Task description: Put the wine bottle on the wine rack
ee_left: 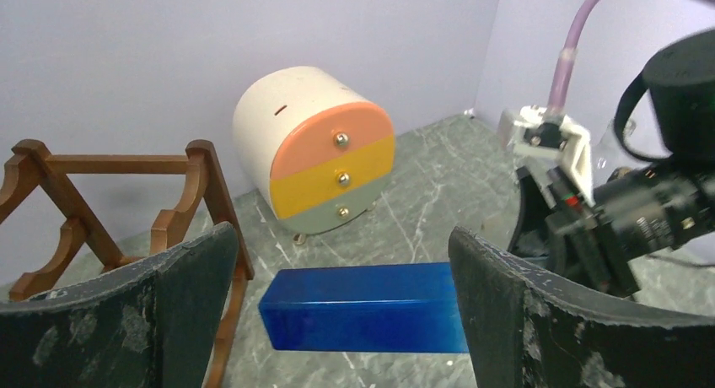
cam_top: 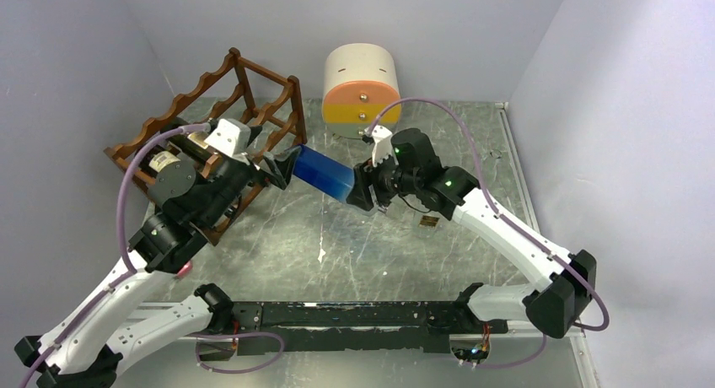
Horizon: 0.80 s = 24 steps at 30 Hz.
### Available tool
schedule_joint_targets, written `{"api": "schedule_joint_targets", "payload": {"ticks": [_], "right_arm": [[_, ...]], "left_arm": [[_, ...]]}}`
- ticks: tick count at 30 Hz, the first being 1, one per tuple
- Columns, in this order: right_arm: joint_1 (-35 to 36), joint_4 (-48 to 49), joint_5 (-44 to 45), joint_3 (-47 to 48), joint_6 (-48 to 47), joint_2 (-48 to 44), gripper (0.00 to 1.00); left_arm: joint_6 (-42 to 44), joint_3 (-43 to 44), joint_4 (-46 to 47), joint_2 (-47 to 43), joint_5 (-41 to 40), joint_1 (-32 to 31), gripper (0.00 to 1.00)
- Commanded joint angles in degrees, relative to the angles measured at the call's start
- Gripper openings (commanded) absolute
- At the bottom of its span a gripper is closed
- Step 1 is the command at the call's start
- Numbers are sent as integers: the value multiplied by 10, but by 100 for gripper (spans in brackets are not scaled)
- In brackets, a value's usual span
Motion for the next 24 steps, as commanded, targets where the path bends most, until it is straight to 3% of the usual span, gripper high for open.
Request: {"api": "schedule_joint_targets", "payload": {"ticks": [1, 11, 24], "right_arm": [[-1, 185, -32, 5, 0, 1, 0], [4, 276, -39, 7, 27, 54, 0], [23, 358, -50, 37, 47, 118, 0]], "left_arm": [[-52, 36, 13, -9, -22, 2, 98], [-60, 79, -39, -15, -29, 1, 98], [-65, 68, -59, -39, -53, 1, 98]]}}
